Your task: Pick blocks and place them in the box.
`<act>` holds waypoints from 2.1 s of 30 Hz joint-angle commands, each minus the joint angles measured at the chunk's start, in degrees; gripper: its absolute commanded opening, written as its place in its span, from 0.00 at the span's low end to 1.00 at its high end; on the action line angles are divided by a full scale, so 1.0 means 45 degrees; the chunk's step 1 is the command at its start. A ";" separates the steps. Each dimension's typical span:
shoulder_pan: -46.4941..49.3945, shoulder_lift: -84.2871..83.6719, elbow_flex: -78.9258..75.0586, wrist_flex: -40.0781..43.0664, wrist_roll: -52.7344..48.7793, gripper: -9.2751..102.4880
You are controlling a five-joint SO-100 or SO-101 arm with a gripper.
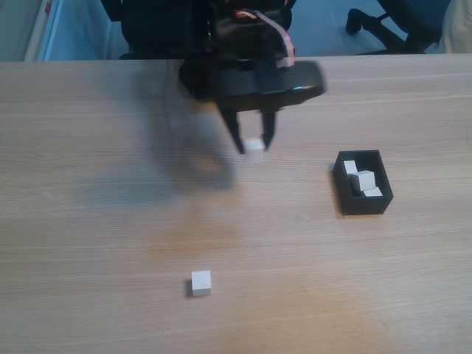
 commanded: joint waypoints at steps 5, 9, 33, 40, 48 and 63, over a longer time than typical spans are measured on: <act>-0.2852 -0.0977 -0.2402 0.0117 0.1309 0.08; -0.4102 -0.2090 -0.3672 0.0371 0.2168 0.08; -0.6543 -0.5117 -0.6094 -0.0449 0.5000 0.19; -0.5898 -0.4414 -0.5273 0.0508 0.4824 0.12; -0.3066 -0.0410 -0.1250 0.3398 0.4258 0.12; 0.2246 -0.1504 -0.1035 0.0313 0.0996 0.24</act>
